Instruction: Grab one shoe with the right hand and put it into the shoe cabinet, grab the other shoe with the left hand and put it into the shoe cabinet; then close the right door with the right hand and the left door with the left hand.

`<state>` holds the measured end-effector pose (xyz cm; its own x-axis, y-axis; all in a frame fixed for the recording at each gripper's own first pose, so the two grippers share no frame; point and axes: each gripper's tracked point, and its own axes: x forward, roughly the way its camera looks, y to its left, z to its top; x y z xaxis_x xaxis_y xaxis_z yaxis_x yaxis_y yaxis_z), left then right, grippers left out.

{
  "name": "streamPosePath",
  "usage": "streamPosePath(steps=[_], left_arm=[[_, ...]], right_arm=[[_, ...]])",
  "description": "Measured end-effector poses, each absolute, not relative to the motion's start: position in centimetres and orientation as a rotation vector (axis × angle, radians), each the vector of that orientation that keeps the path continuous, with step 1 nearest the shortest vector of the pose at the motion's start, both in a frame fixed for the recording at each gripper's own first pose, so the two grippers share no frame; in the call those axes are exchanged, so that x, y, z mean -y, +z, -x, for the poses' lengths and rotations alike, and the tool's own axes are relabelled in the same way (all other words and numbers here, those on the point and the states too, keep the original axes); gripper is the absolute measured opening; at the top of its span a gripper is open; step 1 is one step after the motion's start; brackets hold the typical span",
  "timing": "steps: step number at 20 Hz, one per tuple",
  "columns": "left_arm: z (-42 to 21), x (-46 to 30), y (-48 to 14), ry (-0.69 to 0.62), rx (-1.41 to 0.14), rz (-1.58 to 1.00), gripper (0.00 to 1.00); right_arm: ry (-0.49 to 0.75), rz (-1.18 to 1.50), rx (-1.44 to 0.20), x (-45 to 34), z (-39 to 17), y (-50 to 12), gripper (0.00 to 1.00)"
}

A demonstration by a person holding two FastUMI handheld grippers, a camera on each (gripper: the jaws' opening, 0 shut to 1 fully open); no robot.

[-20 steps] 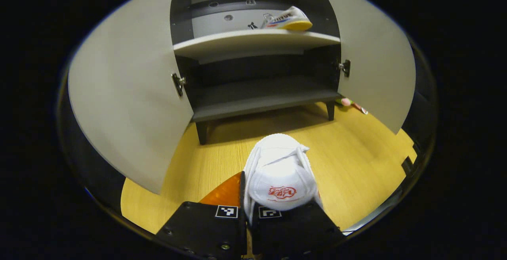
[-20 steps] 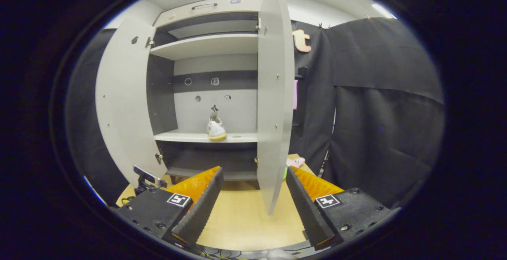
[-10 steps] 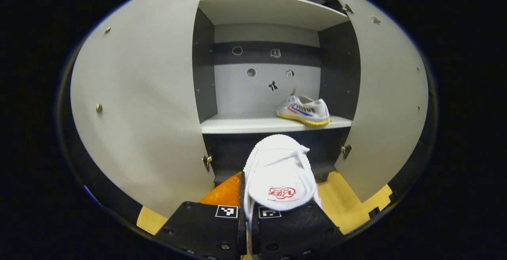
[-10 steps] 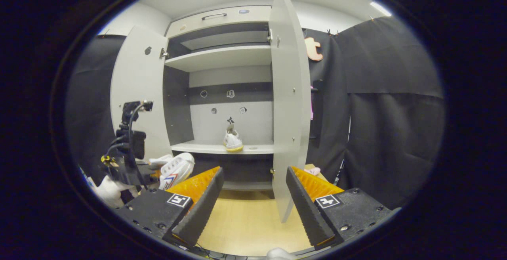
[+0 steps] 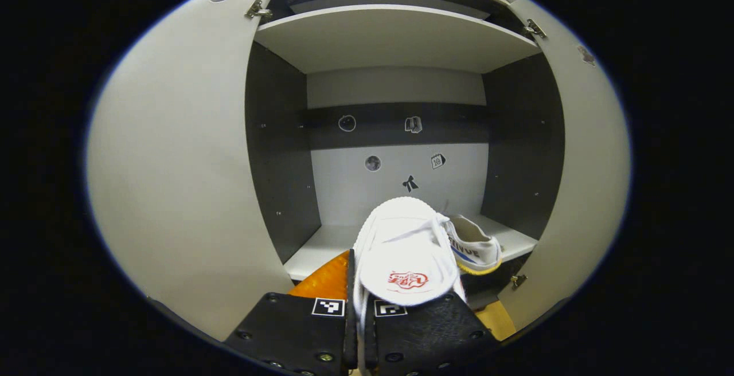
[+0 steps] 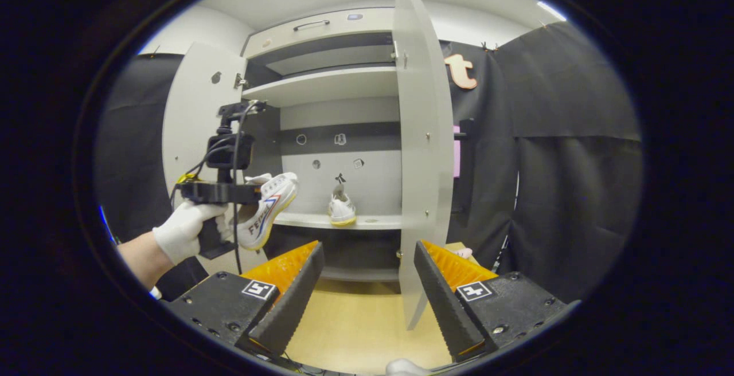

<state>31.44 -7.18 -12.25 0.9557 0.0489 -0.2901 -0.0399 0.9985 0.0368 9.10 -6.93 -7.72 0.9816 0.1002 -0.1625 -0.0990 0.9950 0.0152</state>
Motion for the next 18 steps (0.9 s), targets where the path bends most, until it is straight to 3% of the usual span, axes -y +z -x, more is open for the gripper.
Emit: streamPosePath(steps=[8,13,18], left_arm=[[-42.2,8.0,-17.8,0.057,-0.498,-0.064,0.15],[-43.9,7.4,-21.1,0.076,-0.627,-0.100,0.14],[-44.0,7.7,-22.0,0.026,-0.658,-0.084,0.24]], right_arm=[[0.139,0.021,-0.199,7.2,-10.8,-8.1,1.00],[0.132,0.005,-0.213,8.4,-11.6,-8.3,0.99],[0.140,-0.003,-0.220,8.4,-12.2,-8.5,0.98]])
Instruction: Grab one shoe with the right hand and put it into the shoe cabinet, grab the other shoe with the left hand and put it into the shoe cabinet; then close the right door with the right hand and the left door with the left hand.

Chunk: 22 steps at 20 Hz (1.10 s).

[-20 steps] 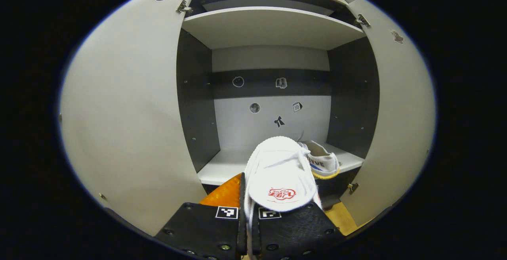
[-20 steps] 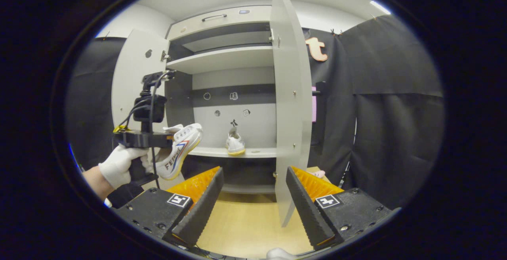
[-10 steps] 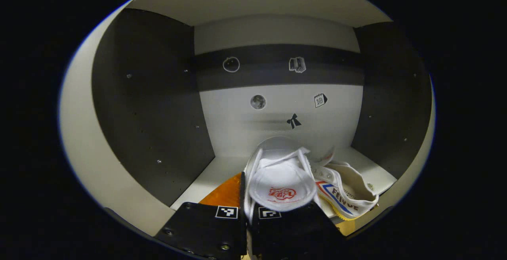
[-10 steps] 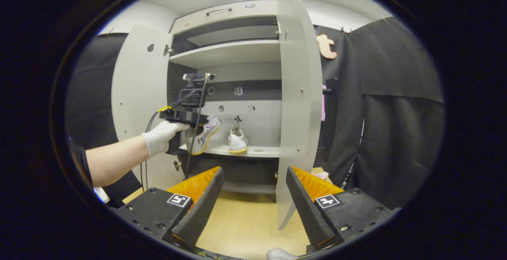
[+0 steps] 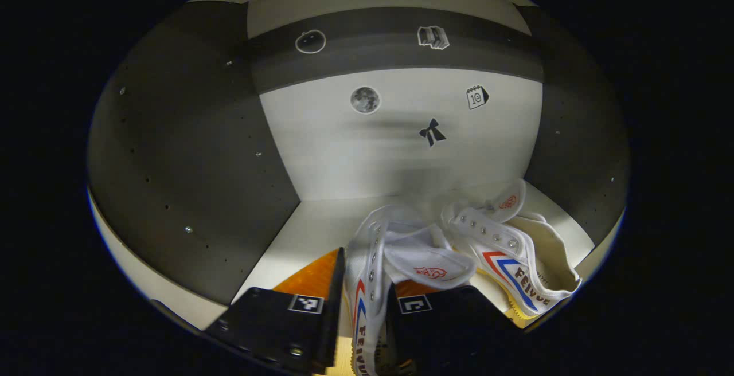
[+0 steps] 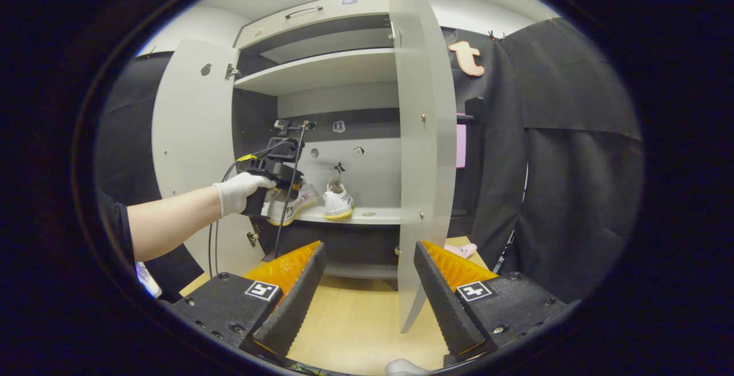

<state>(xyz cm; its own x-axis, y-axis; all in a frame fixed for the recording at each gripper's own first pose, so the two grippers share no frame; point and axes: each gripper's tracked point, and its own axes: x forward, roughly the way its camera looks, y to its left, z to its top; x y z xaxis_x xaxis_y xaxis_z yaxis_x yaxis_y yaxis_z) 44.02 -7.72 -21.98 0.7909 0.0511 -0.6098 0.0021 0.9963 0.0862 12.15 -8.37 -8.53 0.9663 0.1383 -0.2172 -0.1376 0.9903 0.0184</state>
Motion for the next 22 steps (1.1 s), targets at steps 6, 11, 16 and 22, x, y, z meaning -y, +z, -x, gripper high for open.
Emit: streamPosePath(steps=[6,11,16,22], left_arm=[[-42.6,6.8,-21.1,0.042,-0.633,-0.083,0.96],[-40.5,6.1,-19.1,0.025,-0.578,-0.058,0.94],[-36.9,6.2,-16.1,0.008,-0.495,-0.055,0.96],[-28.1,7.1,-8.2,-0.021,-0.244,-0.077,0.97]], right_arm=[[0.164,0.004,-0.208,7.3,-12.2,-8.0,0.98],[0.182,0.011,-0.189,6.2,-11.7,-7.5,0.98],[0.191,0.018,-0.165,4.8,-10.6,-7.0,0.98],[0.159,0.027,-0.127,4.3,-8.8,-5.9,0.98]])
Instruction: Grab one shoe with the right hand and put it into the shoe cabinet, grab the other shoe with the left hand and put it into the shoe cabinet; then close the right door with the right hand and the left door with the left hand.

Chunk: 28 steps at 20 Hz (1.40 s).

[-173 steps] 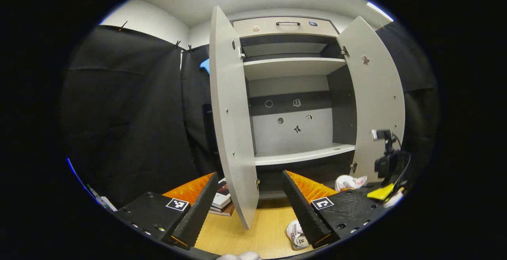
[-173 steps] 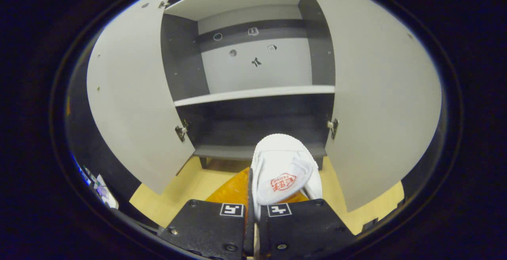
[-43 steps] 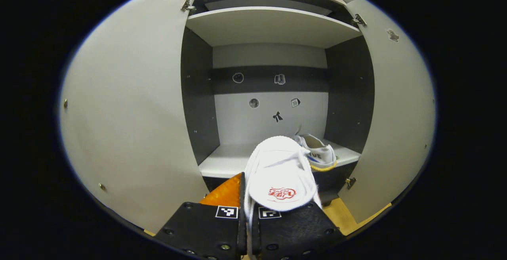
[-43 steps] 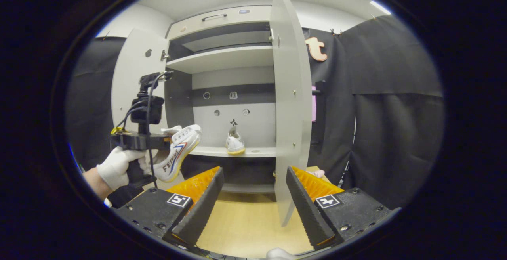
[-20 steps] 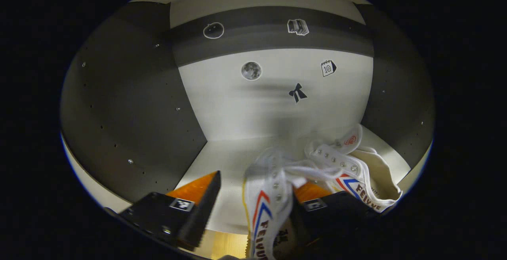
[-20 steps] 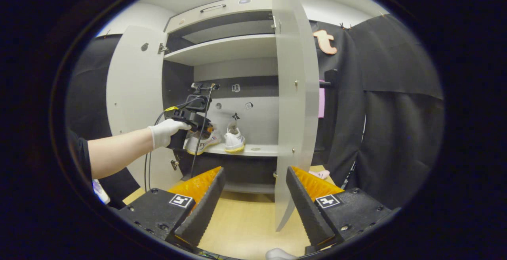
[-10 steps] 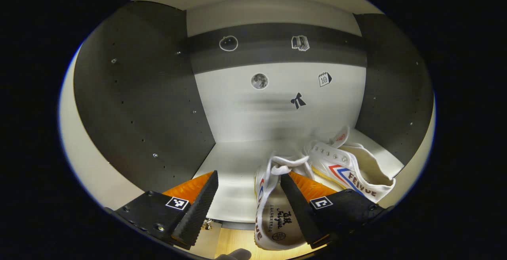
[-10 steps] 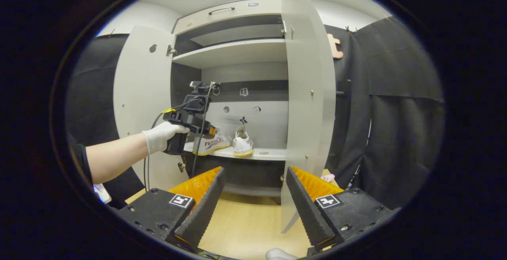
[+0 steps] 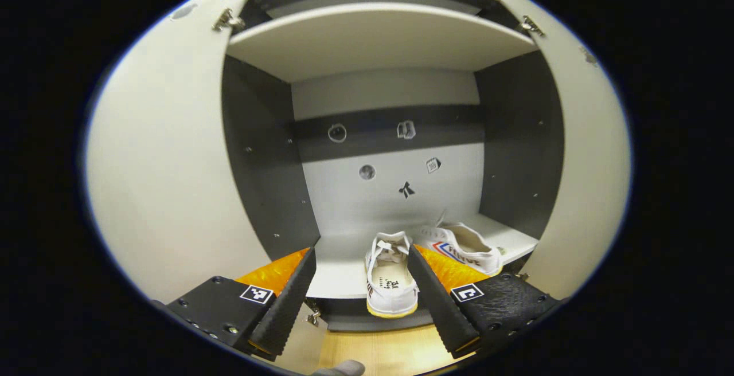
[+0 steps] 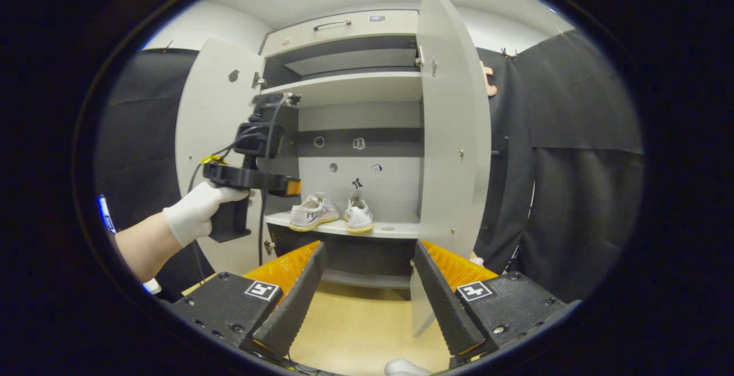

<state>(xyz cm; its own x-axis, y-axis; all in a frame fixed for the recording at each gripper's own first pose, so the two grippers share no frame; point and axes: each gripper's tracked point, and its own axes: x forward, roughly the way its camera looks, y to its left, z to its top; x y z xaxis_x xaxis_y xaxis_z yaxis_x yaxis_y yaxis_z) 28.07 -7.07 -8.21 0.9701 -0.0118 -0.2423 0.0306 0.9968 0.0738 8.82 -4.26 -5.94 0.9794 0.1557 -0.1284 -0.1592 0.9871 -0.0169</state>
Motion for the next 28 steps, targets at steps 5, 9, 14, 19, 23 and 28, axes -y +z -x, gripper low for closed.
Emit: streamPosePath(steps=[5,9,14,19,23,28], left_arm=[[-18.9,6.8,-4.7,-0.026,-0.082,-0.083,0.96],[-12.8,5.7,-4.7,-0.027,-0.069,-0.037,0.96],[-5.4,3.0,-6.0,0.045,-0.056,-0.020,0.96],[-2.7,2.3,-7.0,0.072,-0.088,-0.003,0.96],[-2.7,2.6,-6.6,0.097,-0.074,0.011,0.96],[-3.1,3.8,-6.3,0.114,-0.071,0.009,0.96]], right_arm=[[0.118,0.029,-0.094,4.2,-6.8,-4.9,0.97],[0.079,0.030,-0.081,4.8,-5.3,-4.2,0.98],[0.001,0.031,-0.075,7.4,-4.2,-3.6,0.98],[-0.081,0.013,-0.075,11.8,-4.7,-2.8,0.98],[-0.196,0.010,-0.062,18.4,-6.8,-1.4,0.98],[-0.235,-0.010,-0.060,23.3,-11.2,-0.2,0.98]])
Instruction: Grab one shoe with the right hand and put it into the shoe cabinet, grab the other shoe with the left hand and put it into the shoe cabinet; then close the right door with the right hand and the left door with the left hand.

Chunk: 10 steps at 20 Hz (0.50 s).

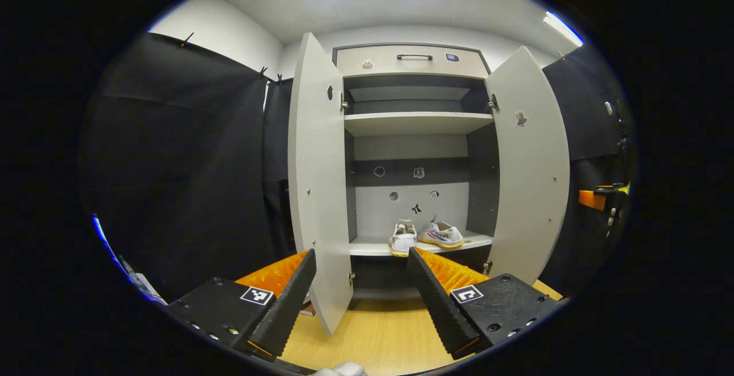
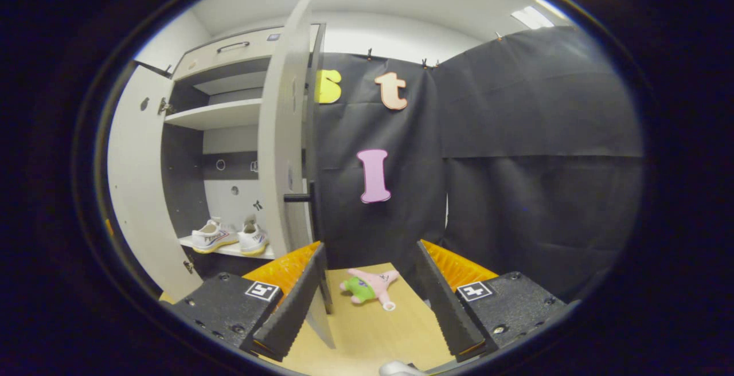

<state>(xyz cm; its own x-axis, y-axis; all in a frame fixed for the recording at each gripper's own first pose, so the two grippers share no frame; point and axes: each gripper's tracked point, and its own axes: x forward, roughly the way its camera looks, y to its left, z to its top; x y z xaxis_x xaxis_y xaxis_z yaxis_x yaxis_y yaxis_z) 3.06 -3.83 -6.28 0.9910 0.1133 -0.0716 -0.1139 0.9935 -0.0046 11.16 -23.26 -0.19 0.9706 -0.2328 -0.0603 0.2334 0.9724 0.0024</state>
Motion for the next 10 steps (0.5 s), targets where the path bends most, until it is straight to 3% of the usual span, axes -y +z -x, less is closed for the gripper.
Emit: streamPosePath(steps=[8,9,10], left_arm=[[-3.7,5.0,-6.6,0.142,-0.088,-0.005,0.96],[-3.8,5.0,-6.6,0.144,-0.089,-0.002,0.96],[-4.0,4.9,-6.8,0.147,-0.090,0.000,0.96]], right_arm=[[-0.141,0.004,-0.049,21.8,-15.5,1.2,0.97],[-0.127,0.017,-0.056,21.5,-15.4,1.1,0.95],[-0.113,0.027,-0.056,21.5,-15.4,1.1,0.87]])
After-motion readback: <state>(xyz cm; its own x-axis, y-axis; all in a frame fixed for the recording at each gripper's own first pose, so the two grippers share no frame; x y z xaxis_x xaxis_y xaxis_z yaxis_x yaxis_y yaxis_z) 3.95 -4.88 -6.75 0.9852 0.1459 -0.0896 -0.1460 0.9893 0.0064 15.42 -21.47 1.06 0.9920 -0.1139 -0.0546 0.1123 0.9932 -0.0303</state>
